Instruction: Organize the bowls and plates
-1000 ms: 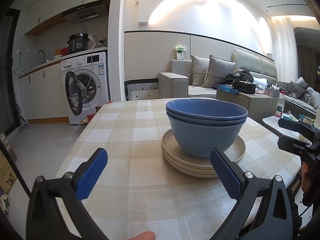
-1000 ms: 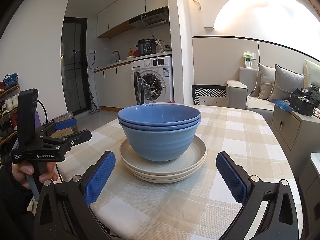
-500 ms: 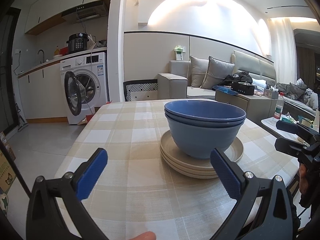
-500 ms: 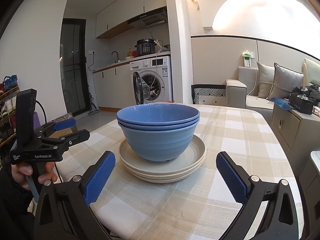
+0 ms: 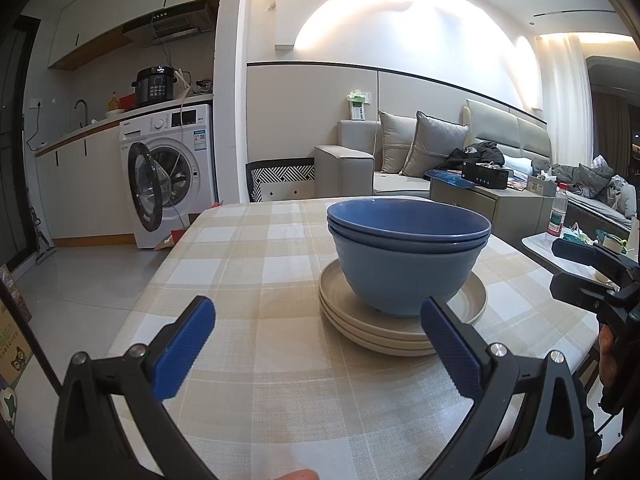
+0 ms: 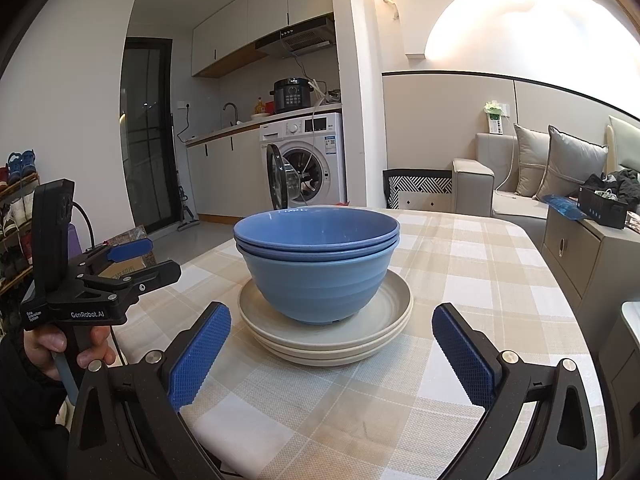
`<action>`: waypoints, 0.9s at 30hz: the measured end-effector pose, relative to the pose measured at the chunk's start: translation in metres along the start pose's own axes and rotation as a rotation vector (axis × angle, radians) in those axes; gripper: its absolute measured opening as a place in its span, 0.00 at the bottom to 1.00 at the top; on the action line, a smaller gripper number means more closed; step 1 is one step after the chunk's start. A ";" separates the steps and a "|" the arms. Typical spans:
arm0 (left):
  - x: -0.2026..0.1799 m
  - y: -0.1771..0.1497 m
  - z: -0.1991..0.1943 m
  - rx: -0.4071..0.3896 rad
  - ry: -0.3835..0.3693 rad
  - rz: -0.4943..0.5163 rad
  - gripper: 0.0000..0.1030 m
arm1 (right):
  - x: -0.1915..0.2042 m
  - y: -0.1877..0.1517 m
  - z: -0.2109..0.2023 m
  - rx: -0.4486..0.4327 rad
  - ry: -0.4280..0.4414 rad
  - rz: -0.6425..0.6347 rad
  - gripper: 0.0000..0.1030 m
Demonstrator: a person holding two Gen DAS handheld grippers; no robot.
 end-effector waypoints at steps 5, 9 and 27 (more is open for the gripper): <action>-0.001 -0.001 0.000 0.000 -0.003 0.002 1.00 | 0.000 0.000 0.000 0.000 0.000 0.000 1.00; -0.001 -0.001 0.000 0.001 -0.003 0.002 1.00 | 0.000 0.000 0.000 0.001 0.000 0.000 1.00; -0.007 -0.004 0.000 0.002 -0.019 0.008 1.00 | 0.000 0.000 0.000 -0.001 0.000 0.001 1.00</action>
Point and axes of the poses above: each gripper's, at about its wrist camera, not at the fingertips, and z roughly the way its jaws point, x to its left, y to its top, the point moved 5 cm from there along z, roughly the way its jaws point, and after that the axes turned 10 degrees about y, right-handed, at the moved point
